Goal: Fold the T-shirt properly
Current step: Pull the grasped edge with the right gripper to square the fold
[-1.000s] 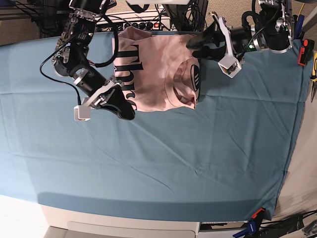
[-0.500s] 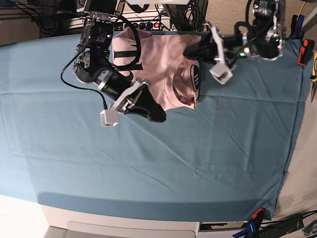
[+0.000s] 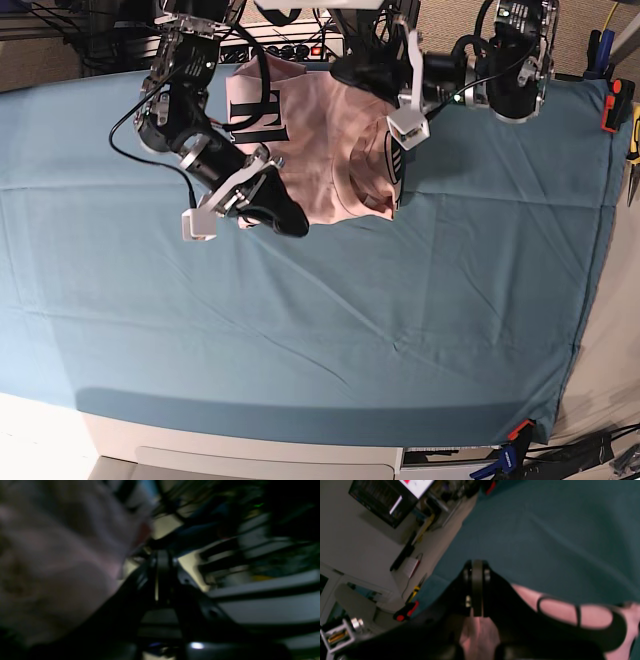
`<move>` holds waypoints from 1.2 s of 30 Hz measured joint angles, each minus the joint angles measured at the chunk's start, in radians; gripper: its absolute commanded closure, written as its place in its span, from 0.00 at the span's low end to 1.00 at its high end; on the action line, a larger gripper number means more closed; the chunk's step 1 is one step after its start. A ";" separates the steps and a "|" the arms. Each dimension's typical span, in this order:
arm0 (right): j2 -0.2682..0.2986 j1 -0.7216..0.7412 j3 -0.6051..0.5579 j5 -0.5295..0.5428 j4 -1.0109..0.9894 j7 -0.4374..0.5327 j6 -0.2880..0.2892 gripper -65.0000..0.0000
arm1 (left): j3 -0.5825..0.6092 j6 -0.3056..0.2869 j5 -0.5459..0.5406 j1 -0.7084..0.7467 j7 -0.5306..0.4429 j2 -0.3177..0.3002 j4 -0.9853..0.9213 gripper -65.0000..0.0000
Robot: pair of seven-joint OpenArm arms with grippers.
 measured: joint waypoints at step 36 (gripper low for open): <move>0.095 0.117 0.023 0.028 -0.362 0.011 0.036 1.00 | 0.000 0.340 0.735 -0.008 -0.246 0.075 -0.002 1.00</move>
